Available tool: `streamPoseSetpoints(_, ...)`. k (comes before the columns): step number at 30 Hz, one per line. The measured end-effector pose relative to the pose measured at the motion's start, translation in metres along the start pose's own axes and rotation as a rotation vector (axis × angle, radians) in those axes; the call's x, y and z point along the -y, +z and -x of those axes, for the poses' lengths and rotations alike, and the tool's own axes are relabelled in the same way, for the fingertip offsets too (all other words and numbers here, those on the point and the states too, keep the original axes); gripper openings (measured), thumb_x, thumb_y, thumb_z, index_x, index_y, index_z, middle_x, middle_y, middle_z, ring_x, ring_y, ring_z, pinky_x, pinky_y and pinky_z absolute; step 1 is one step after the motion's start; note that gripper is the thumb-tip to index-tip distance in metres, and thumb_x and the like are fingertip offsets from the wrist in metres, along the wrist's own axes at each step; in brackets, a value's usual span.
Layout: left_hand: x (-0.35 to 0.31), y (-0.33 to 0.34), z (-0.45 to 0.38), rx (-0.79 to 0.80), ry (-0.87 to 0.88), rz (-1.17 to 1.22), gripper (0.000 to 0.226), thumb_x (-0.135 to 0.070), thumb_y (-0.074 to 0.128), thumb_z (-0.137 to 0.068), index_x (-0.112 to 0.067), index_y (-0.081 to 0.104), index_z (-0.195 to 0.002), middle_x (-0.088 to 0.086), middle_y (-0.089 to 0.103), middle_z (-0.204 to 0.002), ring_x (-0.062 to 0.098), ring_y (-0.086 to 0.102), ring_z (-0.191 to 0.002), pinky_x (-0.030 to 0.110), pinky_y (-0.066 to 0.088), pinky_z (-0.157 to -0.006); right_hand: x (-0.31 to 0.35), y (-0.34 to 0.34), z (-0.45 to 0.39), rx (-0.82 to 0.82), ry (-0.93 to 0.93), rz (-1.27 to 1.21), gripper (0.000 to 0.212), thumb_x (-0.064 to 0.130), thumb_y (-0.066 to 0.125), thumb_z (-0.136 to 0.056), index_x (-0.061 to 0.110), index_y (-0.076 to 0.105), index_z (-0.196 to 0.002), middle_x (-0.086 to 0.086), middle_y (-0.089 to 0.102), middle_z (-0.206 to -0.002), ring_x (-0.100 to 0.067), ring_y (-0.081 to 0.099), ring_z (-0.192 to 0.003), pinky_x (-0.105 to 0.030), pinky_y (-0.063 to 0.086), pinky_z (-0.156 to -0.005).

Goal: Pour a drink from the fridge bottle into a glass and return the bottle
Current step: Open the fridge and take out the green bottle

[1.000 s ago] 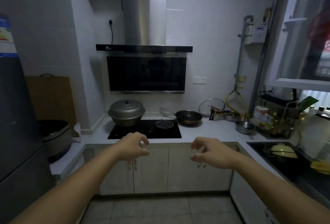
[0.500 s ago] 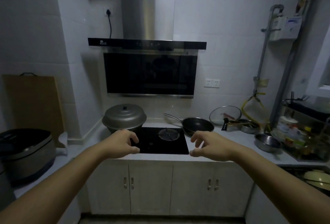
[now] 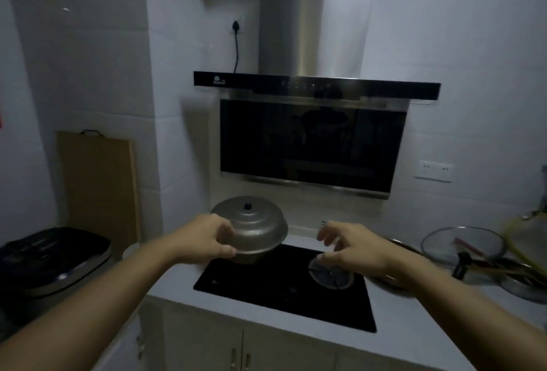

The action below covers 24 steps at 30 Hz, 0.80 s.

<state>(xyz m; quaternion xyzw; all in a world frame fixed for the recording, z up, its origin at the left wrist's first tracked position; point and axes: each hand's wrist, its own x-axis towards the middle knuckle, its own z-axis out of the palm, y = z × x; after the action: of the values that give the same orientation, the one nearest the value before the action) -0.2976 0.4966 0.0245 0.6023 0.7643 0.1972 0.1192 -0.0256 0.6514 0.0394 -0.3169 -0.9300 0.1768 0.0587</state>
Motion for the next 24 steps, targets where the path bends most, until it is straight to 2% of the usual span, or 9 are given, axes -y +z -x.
streamPoseSetpoints(3, 0.025, -0.012, -0.009, -0.030, -0.084, 0.021, 0.038, -0.033, 0.070, -0.087, -0.019, 0.061, -0.120, -0.012, 0.062, -0.086, 0.003, 0.061, -0.076, 0.016, 0.043, -0.062, 0.006, 0.001, -0.053, 0.016, -0.081, 0.024, 0.044, 0.052, 0.067, -0.085, 0.032, 0.055, -0.122, 0.009, 0.060, -0.119, -0.006, 0.061, -0.100, -0.033, 0.055, -0.089)
streamPoseSetpoints(7, 0.059, -0.027, -0.006, -0.090, -0.212, -0.022, 0.045, -0.039, 0.071, -0.084, -0.021, 0.060, -0.123, -0.008, 0.066, -0.085, 0.005, 0.064, -0.075, 0.021, 0.047, -0.066, 0.028, 0.008, -0.113, 0.053, -0.234, 0.038, 0.042, 0.045, 0.068, -0.086, 0.025, 0.057, -0.122, 0.005, 0.062, -0.118, -0.011, 0.062, -0.103, -0.034, 0.054, -0.090)
streamPoseSetpoints(11, 0.081, -0.040, 0.015, -0.161, -0.359, -0.079, 0.044, -0.042, 0.072, -0.081, -0.020, 0.063, -0.119, -0.003, 0.070, -0.102, 0.011, 0.066, -0.091, 0.030, 0.055, -0.081, 0.059, 0.018, -0.155, 0.083, -0.390, 0.031, 0.048, 0.049, 0.065, -0.080, 0.023, 0.058, -0.121, 0.003, 0.063, -0.117, -0.014, 0.063, -0.101, -0.040, 0.054, -0.090)
streamPoseSetpoints(17, 0.096, -0.053, 0.058, -0.301, -0.547, -0.148, 0.046, -0.039, 0.070, -0.084, -0.020, 0.060, -0.125, -0.006, 0.062, -0.118, 0.008, 0.058, -0.097, 0.021, 0.046, -0.081, 0.112, 0.033, -0.198, 0.169, -0.616, 0.032, 0.039, 0.043, 0.067, -0.087, 0.026, 0.059, -0.121, 0.003, 0.059, -0.121, -0.013, 0.061, -0.101, -0.039, 0.053, -0.091)
streamPoseSetpoints(22, 0.104, -0.058, 0.116, -0.323, -0.712, -0.172, 0.043, -0.037, 0.073, -0.081, -0.017, 0.065, -0.118, -0.003, 0.068, -0.099, 0.013, 0.064, -0.089, 0.028, 0.052, -0.080, 0.162, 0.053, -0.208, 0.222, -0.736, 0.050, 0.044, 0.049, 0.068, -0.085, 0.028, 0.058, -0.123, 0.004, 0.056, -0.127, -0.014, 0.061, -0.103, -0.038, 0.054, -0.089)
streamPoseSetpoints(24, 0.107, -0.062, 0.143, -0.367, -0.766, -0.174, 0.040, -0.036, 0.074, -0.080, -0.018, 0.066, -0.115, -0.008, 0.066, -0.088, 0.012, 0.063, -0.085, 0.025, 0.050, -0.077, 0.181, 0.063, -0.205, 0.230, -0.786, 0.028, 0.044, 0.047, 0.068, -0.086, 0.026, 0.058, -0.123, 0.004, 0.058, -0.125, -0.014, 0.062, -0.101, -0.034, 0.055, -0.086)
